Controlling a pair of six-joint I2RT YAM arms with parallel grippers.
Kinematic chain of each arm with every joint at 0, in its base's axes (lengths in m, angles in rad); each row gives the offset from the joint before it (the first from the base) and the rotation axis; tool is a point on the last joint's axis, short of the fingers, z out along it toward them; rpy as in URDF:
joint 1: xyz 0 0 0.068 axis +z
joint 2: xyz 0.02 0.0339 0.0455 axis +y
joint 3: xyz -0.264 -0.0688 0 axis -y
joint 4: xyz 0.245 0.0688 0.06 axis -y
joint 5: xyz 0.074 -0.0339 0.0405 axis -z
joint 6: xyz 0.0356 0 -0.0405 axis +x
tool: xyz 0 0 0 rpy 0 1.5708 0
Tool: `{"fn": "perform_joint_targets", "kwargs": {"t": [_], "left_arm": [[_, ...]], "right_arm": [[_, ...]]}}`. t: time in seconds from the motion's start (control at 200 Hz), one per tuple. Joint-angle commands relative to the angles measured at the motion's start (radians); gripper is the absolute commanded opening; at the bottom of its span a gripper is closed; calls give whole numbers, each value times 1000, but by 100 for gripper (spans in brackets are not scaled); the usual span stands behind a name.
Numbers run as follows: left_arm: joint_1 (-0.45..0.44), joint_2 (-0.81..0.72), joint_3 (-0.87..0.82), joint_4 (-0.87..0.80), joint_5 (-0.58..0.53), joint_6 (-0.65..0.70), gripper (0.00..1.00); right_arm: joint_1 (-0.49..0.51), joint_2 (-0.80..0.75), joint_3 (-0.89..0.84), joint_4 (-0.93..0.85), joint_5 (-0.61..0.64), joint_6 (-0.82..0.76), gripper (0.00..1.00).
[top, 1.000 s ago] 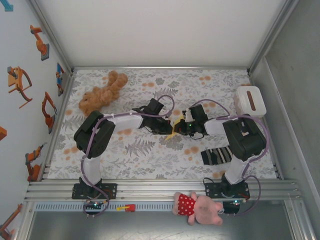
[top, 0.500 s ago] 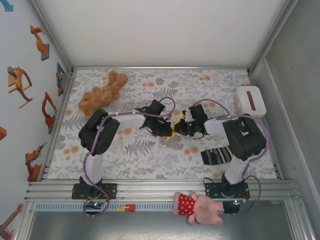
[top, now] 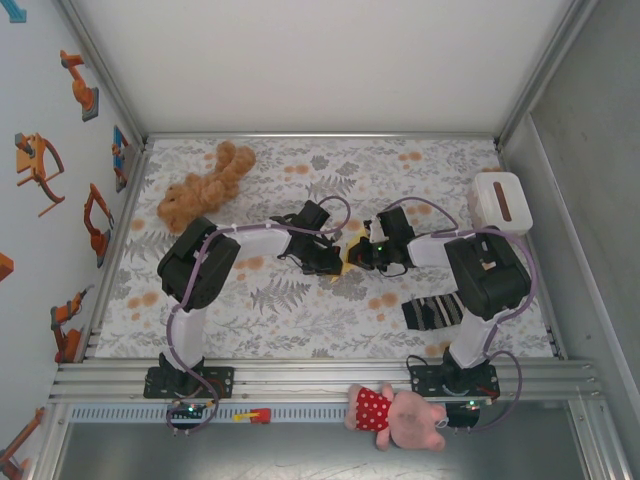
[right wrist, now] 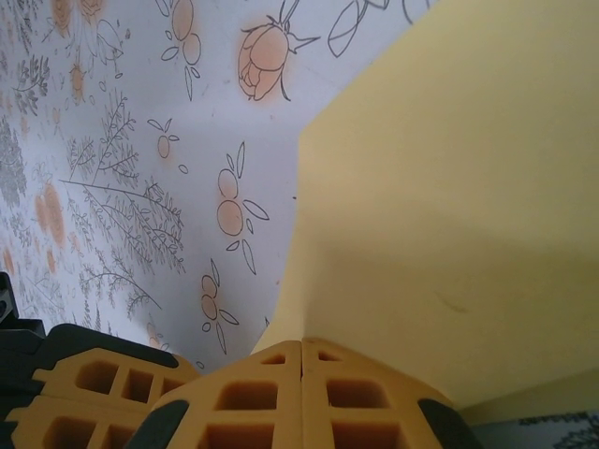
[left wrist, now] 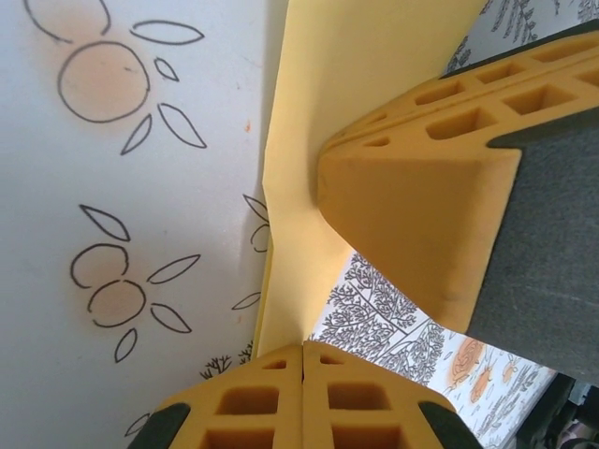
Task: Fold a paper plane with a square sheet of paper (pick it up from the middle)
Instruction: Fold the wing for the fifth time at the center of the table.
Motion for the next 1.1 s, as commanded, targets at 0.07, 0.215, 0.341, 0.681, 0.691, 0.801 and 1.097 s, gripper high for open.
{"fn": "perform_joint_targets", "kwargs": {"t": [0.07,0.215,0.341,0.681,0.691,0.801,1.097], "left_arm": [[6,29,-30,-55,-21,34,5],[14,19,-67,-46,-12,39,5],[14,-14,-117,-47,-14,46,5],[13,-209,-235,-140,-99,65,5],[13,-217,-232,-141,-101,65,5],[14,-281,-200,-106,-119,57,5],[3,-152,-126,149,-51,-87,5]], "right_arm": [[-10,46,1,-86,63,-14,3],[-11,51,1,-97,68,-19,3],[-13,55,3,-103,71,-21,3],[-12,47,-5,-84,35,1,3],[-11,47,-6,-81,33,3,3],[-7,40,-14,-54,17,27,3],[17,27,-12,-24,15,60,3]]}}
